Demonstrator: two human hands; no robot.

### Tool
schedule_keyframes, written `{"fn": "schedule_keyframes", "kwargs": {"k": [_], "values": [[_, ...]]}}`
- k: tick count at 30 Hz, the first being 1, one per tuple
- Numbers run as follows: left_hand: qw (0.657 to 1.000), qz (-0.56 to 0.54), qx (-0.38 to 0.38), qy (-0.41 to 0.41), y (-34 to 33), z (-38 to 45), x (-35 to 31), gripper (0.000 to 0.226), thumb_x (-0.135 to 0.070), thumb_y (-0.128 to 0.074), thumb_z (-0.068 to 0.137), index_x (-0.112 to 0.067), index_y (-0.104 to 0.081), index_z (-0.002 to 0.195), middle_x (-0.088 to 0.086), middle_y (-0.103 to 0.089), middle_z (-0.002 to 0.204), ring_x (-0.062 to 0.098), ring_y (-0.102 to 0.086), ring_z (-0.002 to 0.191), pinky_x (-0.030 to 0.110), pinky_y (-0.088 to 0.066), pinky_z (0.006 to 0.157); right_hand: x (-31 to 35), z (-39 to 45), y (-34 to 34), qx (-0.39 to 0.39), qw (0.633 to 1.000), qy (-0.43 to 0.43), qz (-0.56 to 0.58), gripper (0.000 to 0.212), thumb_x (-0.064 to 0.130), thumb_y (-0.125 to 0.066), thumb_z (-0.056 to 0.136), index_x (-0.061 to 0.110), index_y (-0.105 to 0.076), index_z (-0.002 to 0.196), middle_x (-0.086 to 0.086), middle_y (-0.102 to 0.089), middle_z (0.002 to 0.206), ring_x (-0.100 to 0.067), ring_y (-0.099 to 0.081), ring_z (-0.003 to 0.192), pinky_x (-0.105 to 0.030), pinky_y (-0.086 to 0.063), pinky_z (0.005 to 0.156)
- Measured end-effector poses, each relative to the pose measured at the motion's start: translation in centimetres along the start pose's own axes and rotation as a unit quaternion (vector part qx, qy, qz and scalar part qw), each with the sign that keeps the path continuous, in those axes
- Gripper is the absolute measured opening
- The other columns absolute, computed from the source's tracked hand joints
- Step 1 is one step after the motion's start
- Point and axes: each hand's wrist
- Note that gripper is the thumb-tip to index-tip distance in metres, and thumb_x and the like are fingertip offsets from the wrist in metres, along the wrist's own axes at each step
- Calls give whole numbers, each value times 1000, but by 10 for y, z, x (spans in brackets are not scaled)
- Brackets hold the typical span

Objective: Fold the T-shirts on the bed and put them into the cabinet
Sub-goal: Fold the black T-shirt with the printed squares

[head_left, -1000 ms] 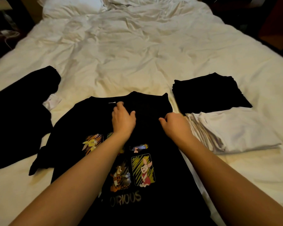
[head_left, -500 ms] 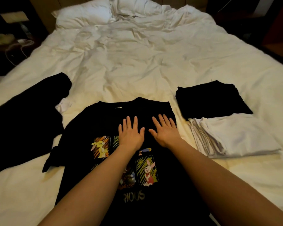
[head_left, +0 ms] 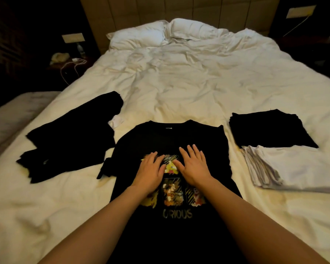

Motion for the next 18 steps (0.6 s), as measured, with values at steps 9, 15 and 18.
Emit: {"fn": "schedule_keyframes", "kwargs": {"k": [9,15,18], "values": [[964,-118,-211,113,31,-48,115,29,-11,-55,99,-13,-64,127,8,-54,136,30,-47,130,41,-36,109,84,8,-18,58,989,121,57,68,64,-24,100,24,-24,156,-6,-15,165,-22,3,153,-42,-3,123],[959,-176,-131,177,34,-57,158,56,-47,-70,88,-19,-59,135,2,-64,126,23,-57,117,41,-48,100,146,20,-42,54,988,130,66,65,60,-33,100,21,-33,152,-7,-26,161,-24,-8,152,-42,-9,122],[966,-153,-165,127,29,-56,167,29,-37,-66,93,-20,-70,115,-5,-67,104,18,-61,99,41,-51,88,165,24,-55,43,986,146,68,62,57,-36,101,21,-36,151,-5,-29,160,-24,-12,151,-41,-11,122]]}}
Point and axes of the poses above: each hand's wrist, its own z-axis towards the middle knuckle, its own y-axis out of the back of the hand, x = y × z
